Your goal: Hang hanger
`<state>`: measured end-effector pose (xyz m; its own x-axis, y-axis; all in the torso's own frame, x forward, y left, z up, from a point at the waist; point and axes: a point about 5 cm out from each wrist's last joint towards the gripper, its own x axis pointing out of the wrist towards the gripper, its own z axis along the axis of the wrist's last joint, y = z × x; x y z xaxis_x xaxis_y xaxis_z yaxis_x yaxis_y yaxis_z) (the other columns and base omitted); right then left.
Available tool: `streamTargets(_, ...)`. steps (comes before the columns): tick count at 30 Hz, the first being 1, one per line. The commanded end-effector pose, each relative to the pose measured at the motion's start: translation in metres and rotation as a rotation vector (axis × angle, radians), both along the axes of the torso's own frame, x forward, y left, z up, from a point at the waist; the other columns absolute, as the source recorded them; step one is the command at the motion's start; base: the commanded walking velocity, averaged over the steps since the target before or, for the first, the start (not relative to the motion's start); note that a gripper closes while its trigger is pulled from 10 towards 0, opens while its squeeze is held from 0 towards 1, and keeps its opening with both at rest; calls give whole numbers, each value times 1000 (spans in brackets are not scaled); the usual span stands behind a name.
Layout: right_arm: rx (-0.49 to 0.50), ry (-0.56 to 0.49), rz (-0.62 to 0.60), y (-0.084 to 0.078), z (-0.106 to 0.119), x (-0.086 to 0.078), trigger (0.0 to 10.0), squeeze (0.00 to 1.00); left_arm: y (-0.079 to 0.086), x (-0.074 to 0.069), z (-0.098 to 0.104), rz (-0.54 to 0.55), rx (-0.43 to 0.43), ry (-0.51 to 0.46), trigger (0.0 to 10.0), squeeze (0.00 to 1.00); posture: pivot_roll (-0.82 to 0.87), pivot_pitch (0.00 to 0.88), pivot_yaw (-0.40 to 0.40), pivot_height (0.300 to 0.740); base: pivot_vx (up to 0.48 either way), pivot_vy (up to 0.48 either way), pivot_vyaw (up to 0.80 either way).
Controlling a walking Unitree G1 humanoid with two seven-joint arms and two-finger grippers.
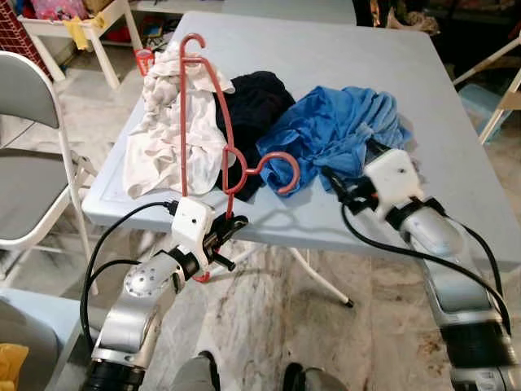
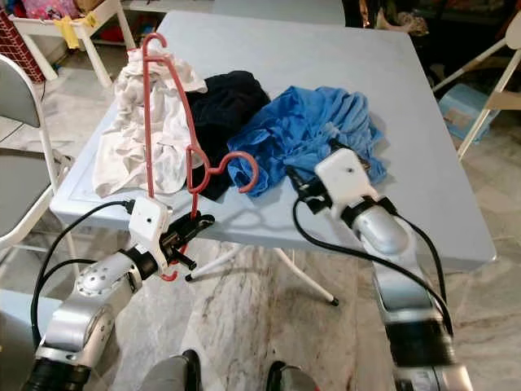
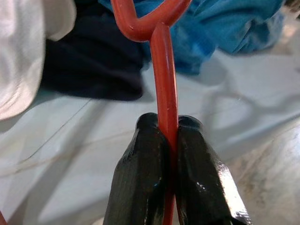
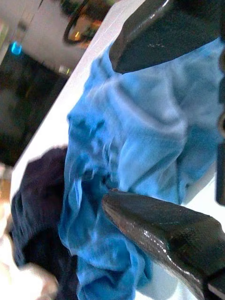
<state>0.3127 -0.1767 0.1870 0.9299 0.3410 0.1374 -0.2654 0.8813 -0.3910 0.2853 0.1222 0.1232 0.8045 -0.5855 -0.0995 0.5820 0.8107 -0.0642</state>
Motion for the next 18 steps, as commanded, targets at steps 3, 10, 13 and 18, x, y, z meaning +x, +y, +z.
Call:
streamTargets(3, 216, 26, -122, -10, -7, -11, 10000, 0, 1, -8, -13, 56, -24, 88, 10000, 0, -42, 187, -20, 740, 0, 0, 0)
streamTargets(10, 374, 110, -160, 1, -25, -21, 10000, 0, -1, -16, -19, 65, -18, 131, 10000, 0, -42, 189, -18, 740, 0, 0, -271)
streamTargets(13, 388, 128, -156, 6, -27, -21, 10000, 0, 2, -11, -18, 86, 4, 134, 10000, 0, -37, 188, -18, 740, 0, 0, -533)
streamTargets(18, 401, 130, -150, 9, -25, -20, 10000, 0, 3, -10, -14, 73, 6, 126, 10000, 0, -36, 184, -18, 740, 0, 0, -549)
